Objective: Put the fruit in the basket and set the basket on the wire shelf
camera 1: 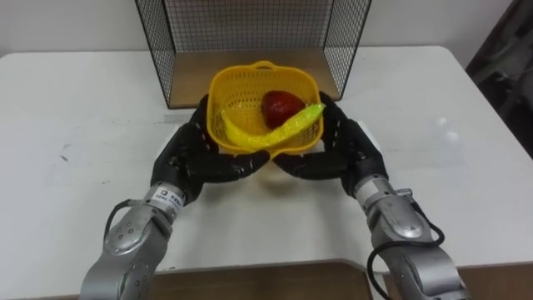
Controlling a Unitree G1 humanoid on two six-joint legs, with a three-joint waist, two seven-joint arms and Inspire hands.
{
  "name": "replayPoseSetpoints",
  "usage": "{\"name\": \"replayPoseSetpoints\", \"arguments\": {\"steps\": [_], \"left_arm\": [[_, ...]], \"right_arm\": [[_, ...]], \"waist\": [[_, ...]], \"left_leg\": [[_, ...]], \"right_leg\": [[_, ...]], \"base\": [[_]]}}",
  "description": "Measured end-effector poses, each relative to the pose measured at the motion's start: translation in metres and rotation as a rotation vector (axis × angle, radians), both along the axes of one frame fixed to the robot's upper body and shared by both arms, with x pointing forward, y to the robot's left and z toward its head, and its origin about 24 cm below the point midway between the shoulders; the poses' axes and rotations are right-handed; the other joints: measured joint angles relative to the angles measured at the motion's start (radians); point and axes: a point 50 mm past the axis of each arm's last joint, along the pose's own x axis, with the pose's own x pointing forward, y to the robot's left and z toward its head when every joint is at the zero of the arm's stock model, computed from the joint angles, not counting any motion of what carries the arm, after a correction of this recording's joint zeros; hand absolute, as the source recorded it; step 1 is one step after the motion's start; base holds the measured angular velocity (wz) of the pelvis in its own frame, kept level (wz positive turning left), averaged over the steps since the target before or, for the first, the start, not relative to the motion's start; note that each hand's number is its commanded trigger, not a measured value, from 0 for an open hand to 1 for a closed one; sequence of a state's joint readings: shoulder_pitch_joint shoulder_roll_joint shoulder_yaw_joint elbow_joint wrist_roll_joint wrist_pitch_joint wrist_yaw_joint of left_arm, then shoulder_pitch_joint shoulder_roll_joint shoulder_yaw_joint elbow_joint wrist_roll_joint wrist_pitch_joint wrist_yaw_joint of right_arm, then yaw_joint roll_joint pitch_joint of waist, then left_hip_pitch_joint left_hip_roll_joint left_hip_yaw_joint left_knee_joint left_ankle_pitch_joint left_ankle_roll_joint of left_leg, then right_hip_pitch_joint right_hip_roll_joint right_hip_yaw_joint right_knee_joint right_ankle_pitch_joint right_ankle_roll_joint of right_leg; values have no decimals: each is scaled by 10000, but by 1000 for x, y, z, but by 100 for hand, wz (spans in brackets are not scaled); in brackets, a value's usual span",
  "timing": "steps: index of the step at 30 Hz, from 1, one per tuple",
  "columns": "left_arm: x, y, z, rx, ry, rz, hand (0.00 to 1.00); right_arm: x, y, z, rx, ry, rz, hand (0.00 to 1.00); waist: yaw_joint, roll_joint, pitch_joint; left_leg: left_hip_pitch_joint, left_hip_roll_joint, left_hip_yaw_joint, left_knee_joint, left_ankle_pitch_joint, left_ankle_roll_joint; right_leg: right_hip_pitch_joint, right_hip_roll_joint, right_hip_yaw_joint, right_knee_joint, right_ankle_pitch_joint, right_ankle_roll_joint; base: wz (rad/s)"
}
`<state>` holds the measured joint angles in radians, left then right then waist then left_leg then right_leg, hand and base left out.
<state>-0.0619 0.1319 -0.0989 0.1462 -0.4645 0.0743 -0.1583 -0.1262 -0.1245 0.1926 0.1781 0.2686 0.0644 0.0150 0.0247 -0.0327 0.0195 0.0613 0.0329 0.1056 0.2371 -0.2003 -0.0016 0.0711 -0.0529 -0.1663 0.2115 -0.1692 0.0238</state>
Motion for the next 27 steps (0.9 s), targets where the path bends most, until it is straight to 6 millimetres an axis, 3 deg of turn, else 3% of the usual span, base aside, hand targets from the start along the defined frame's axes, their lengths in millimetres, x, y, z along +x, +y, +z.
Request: {"name": "replayPoseSetpoints", "arguments": {"steps": [5, 7, 9, 11, 12, 13, 14, 15, 16, 18, 19, 21, 23, 27], "left_arm": [[-2, 1, -10, -187, 454, 90, 0], [-2, 1, -11, -342, 509, 137, 0], [-2, 2, -11, -311, 492, 192, 0], [-2, 2, -11, -325, 483, 203, 0], [-2, 2, -11, -308, 488, 205, 0], [-2, 3, -11, -292, 487, 202, 0], [-2, 2, -11, -293, 477, 195, 0], [-1, 2, -9, -300, 412, 169, 0], [0, 2, -9, -279, 381, 164, 0], [0, 4, -9, -257, 370, 206, 0], [1, 4, -8, -258, 340, 221, 0], [2, 3, -7, -306, 298, 184, 0], [2, 3, -6, -403, 257, 181, 0], [7, 3, 0, -424, 41, 146, 0]], "right_arm": [[0, 1, -1, 26, 59, 211, 0], [0, 1, -2, 7, 68, 289, 0], [0, 1, -2, -11, 91, 308, 0], [1, 2, -2, -160, 35, 348, 0], [1, 2, -1, -172, 27, 363, 0], [1, 3, -1, -122, 33, 369, 0], [2, 2, -1, -149, 8, 369, 0], [4, 0, 2, -253, -97, 370, 0], [4, 0, 3, -290, -115, 412, 0], [4, -1, 2, -501, -119, 529, 0], [4, -2, 3, -589, -139, 570, 0], [5, -4, 5, -616, -215, 550, 0], [5, -5, 6, -559, -272, 567, 0], [6, -6, 8, -495, -327, 549, 0]], "waist": [[91, -125, 127], [102, -140, 144], [134, -116, 154], [186, -36, 101], [189, -44, 113], [190, -56, 111], [180, -59, 87], [183, -48, 65], [326, -58, 52], [375, -89, 7], [268, -194, -80], [245, -276, -120], [242, -369, -160], [231, -358, -136]], "left_leg": [[-625, 252, -9, 1743, -352, -203], [-980, 406, 22, 2365, -427, -227], [-1048, 495, 35, 2419, -423, -227], [-1208, 624, 130, 2508, -410, -240], [-1465, 698, 216, 2922, -294, -324], [-1961, 660, 174, 3319, -251, -388], [-2154, 515, 122, 2983, -270, -354], [-2502, 255, 124, 1857, -32, -345], [-2782, 102, 245, 916, 795, -127], [-2789, 6, 185, 544, 1407, -38], [-2735, -128, 75, 532, 1553, 24], [-2606, -279, -12, 576, 1880, 189], [-2559, -342, -10, 736, 1738, 251], [-2571, -638, -35, 1042, 1268, 386]], "right_leg": [[-89, 75, -33, 781, -521, -249], [-443, 128, -37, 1257, -847, -402], [-593, 205, -22, 1515, -954, -521], [-699, 252, 25, 1623, -966, -639], [-718, 243, 74, 1688, -962, -718], [-735, 175, 78, 1721, -987, -780], [-786, 126, 83, 1752, -1029, -824], [-969, 57, 173, 1938, -1142, -808], [-1113, -32, 294, 2223, -1332, -725], [-1110, -89, 268, 2461, -1533, -557], [-1016, -151, 244, 2470, -1613, -536], [-785, -182, 253, 2377, -1700, -466], [-613, -297, 247, 2228, -1776, -379], [-316, -527, 219, 2012, -1925, -153]], "base": [[6], [13], [2], [-5], [-3], [0], [-5], [-30], [-42], [-24], [8], [10], [3], [8]]}}
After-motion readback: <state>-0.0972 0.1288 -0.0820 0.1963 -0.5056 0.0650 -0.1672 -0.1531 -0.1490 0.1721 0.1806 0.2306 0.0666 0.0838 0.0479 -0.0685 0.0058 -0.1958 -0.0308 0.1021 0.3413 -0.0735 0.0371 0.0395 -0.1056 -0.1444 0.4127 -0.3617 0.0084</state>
